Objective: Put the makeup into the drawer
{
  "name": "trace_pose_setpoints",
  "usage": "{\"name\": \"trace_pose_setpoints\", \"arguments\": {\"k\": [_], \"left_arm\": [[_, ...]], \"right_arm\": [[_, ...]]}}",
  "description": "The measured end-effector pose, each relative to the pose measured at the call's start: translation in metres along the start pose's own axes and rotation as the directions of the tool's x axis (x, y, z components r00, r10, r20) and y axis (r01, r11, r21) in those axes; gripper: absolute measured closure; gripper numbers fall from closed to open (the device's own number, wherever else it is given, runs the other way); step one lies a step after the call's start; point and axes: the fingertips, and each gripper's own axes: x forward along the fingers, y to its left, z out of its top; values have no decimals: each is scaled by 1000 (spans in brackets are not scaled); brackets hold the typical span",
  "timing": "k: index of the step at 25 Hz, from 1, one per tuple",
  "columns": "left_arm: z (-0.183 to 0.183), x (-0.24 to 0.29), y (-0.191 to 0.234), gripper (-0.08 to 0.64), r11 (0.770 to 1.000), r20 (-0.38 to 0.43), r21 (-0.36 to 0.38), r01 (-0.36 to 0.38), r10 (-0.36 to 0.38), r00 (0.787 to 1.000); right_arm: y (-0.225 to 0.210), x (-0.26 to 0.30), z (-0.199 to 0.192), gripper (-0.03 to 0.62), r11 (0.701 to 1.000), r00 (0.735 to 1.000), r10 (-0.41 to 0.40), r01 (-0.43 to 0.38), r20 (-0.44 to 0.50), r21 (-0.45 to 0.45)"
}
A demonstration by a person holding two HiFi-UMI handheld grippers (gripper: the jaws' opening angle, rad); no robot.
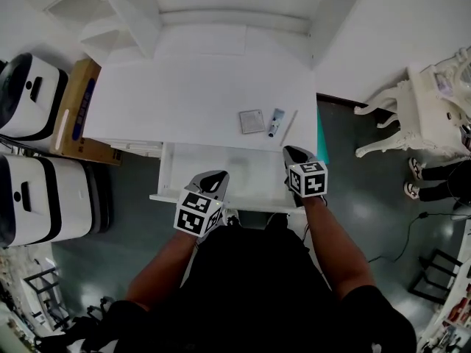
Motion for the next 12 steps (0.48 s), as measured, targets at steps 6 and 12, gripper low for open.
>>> {"name": "trace_pose_setpoints", "arguments": {"k": [6, 12], "left_arm": [[2, 12, 3, 549, 999, -10, -43, -20, 20, 1000], [-3, 9, 5, 549, 994, -22, -98, -42, 40, 999]], "right_arm": [[-56, 51, 3, 563, 992, 996, -71, 76, -47, 101], [-87, 79, -1, 505, 975, 989, -111, 127, -93, 182]]}}
